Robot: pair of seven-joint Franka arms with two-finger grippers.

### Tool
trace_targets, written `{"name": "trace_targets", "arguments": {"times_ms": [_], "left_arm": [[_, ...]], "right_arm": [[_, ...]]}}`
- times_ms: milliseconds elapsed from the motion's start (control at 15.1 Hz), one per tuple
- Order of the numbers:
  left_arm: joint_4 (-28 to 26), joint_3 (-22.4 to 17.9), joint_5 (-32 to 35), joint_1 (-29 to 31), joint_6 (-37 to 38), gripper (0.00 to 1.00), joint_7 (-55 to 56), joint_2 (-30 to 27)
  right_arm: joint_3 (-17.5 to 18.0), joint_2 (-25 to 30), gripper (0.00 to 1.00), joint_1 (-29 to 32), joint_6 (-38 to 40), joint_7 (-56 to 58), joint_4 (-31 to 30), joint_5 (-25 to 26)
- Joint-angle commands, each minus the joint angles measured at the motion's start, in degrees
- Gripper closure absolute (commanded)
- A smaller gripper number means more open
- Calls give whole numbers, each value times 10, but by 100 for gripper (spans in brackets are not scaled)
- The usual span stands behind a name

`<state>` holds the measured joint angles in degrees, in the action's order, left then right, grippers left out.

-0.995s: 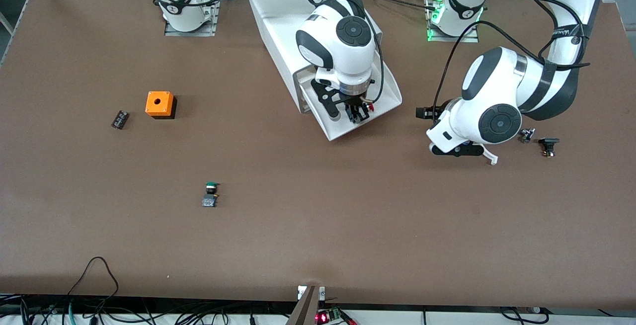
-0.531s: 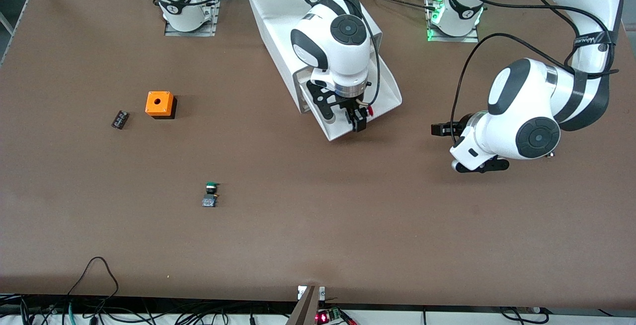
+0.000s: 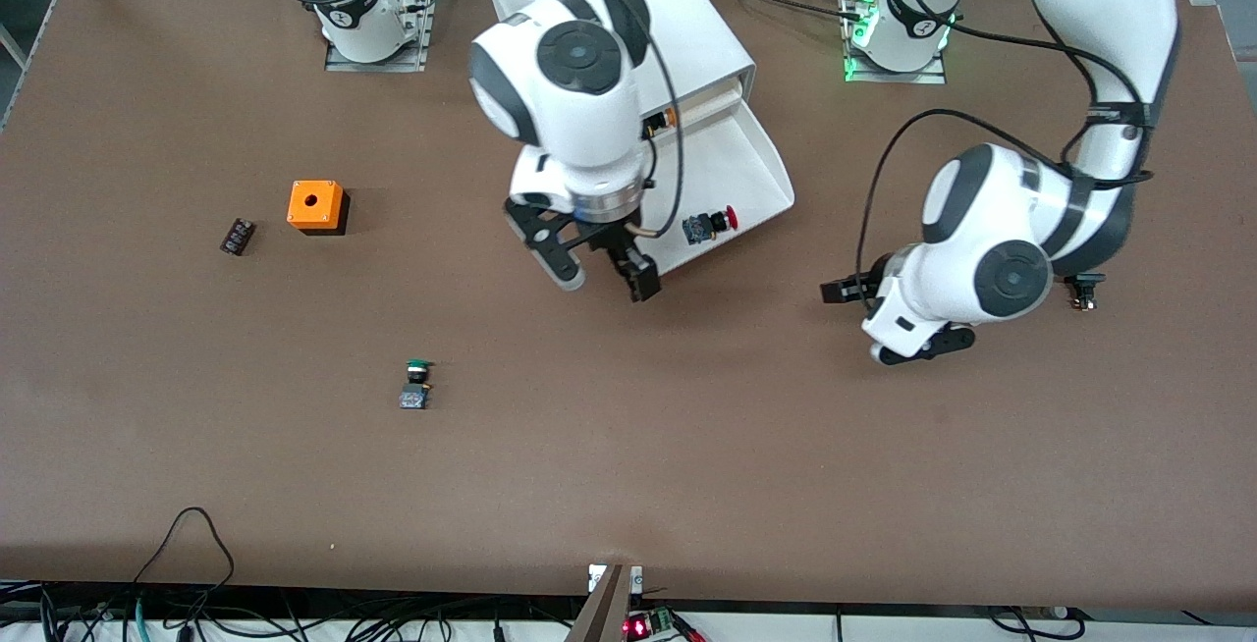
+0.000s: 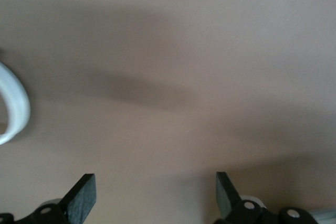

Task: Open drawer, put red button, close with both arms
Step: 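Push the drawer shut with the left gripper while the right gripper withdraws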

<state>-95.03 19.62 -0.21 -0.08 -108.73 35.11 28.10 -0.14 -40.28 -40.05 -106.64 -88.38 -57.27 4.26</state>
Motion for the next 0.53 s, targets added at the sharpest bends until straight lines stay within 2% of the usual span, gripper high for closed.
{"name": "trace_targets", "arguments": {"times_ms": [0,133,265,464], "left_arm": [[-69,16,14,-26,-81,0,83,-37],[-97,17,16,-56,-124,0,145,-41],[-126,17,20,-92,-161,0,196,-48],[-143,25,21,-114,-167,0,232,-57]], "right_arm": [[9,7,0,43,21,107,4,-25],[8,17,0,82,33,177,4,-66],[8,17,0,118,57,265,4,-72],[3,23,0,165,89,387,3,-82]]}}
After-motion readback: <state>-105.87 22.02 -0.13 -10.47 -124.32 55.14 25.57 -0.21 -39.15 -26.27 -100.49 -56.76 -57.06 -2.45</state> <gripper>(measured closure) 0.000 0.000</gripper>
